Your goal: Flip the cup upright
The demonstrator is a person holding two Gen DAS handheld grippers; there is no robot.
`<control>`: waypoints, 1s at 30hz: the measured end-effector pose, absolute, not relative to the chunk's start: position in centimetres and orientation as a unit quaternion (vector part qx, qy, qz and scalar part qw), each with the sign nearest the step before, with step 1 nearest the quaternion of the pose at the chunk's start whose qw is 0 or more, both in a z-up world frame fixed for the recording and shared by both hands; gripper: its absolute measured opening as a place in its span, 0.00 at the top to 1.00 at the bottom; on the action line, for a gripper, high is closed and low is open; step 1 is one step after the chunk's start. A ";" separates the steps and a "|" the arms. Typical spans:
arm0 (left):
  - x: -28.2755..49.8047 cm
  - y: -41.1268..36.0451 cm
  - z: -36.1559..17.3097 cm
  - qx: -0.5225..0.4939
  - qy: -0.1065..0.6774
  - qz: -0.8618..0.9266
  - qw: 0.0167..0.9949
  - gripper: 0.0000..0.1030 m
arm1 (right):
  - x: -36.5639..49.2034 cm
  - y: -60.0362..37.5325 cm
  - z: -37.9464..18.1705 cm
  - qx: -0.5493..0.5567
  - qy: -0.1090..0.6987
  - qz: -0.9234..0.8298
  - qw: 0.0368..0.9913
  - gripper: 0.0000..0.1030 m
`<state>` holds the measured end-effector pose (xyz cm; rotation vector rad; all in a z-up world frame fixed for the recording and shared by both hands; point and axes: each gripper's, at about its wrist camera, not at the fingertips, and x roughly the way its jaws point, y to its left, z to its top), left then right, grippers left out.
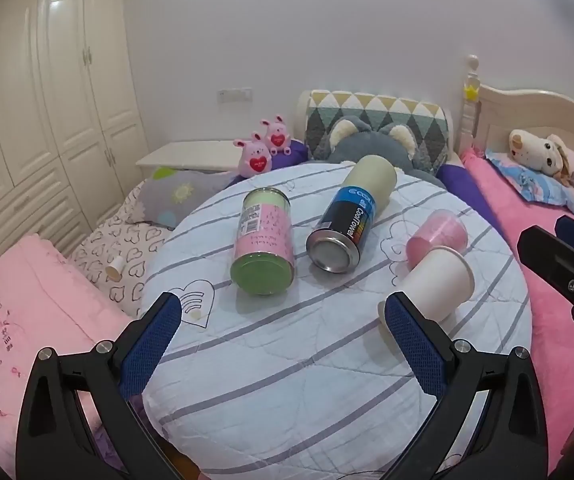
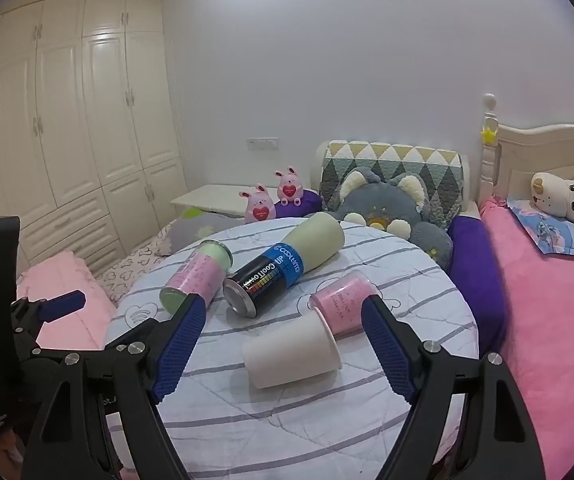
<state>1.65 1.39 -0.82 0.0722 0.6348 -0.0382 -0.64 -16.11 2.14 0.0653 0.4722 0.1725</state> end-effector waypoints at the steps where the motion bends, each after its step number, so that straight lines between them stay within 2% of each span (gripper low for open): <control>1: 1.7 1.5 -0.8 0.034 0.312 -0.019 0.949 0.00 | -0.6 -16.1 2.1 0.033 0.234 0.085 0.968 0.21; 30: 1.1 2.0 -0.1 0.030 0.300 -0.020 0.953 0.00 | -0.3 -15.9 2.0 0.035 0.242 0.081 0.966 0.21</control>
